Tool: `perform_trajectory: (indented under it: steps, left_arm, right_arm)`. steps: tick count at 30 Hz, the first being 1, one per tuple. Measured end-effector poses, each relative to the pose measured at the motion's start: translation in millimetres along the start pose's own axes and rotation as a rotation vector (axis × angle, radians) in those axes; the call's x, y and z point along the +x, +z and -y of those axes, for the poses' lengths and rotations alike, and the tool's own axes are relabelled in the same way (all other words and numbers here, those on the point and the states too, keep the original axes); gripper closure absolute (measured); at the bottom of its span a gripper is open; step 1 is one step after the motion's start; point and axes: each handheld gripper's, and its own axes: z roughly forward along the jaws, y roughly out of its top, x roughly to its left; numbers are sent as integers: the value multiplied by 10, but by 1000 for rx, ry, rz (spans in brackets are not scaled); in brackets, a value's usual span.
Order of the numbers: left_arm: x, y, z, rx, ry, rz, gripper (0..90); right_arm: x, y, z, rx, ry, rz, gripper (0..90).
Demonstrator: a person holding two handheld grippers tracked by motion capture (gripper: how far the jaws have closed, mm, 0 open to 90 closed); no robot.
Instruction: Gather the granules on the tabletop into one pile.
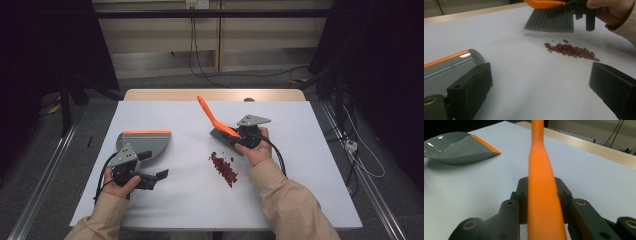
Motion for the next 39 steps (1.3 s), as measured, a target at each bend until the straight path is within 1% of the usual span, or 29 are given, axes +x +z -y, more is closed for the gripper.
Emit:
perform_trajectory:
  steps: [1, 2, 5, 6, 8, 9, 10, 12, 13, 14, 16, 20, 28, 30, 34, 35, 36, 37, 39]
  left_arm:
    - [0, 3, 1, -1, -2, 2, 47]
    - [-2, 6, 3, -2, -5, 2, 47]
    - [4, 8, 5, 2, -4, 1, 47]
    - [4, 9, 5, 3, -4, 1, 47]
    - [2, 10, 6, 4, -3, 1, 47]
    - [2, 10, 7, 5, -2, 2, 47]
    - [1, 9, 7, 6, -2, 2, 47]
    - [1, 5, 7, 5, -2, 3, 47]
    - [-3, 3, 6, 4, -4, 4, 47]
    - [-5, 1, 6, 3, -6, 4, 47]
    - [-2, -4, 5, 5, -1, 3, 47]
    - [1, -4, 8, 5, -6, 0, 47]
    - [-2, -9, 5, 3, -5, -1, 47]
    - [-4, -10, 6, 3, -7, -1, 47]
    - [-5, -8, 5, 7, 0, -2, 47]
    - [-6, -6, 5, 8, 0, -2, 47]
    - [-7, -4, 5, 8, 0, -2, 47]
    - [-9, -3, 5, 8, -2, -2, 47]
    - [-10, -3, 5, 9, 0, -3, 47]
  right_arm:
    - [-15, 17, 7, 0, -9, -4, 714]
    - [-35, 39, 16, -4, -29, -20, 713]
    - [-57, 93, 26, -9, -55, -59, 714]
    - [-54, 109, 28, -10, -76, -70, 714]
    - [-38, 139, 36, -7, -111, -108, 713]
    - [-25, 152, 44, -1, -127, -117, 713]
    - [-15, 165, 52, 6, -152, -128, 713]
    - [-9, 177, 66, -6, -181, -168, 713]
    - [-5, 174, 66, -6, -200, -177, 713]
    - [-10, 168, 67, -3, -233, -195, 713]
    - [-15, 152, 81, -6, -239, -223, 714]
    - [-10, 103, 96, 3, -278, -278, 715]
    - [99, -10, 139, 27, -355, -338, 713]
    - [123, -49, 160, 23, -356, -354, 713]
    - [163, -122, 196, 23, -373, -367, 713]
    - [174, -136, 201, 23, -372, -367, 713]
    - [182, -149, 204, 24, -372, -378, 713]
    - [193, -160, 208, 25, -376, -373, 713]
    - [211, -178, 222, 21, -369, -384, 713]
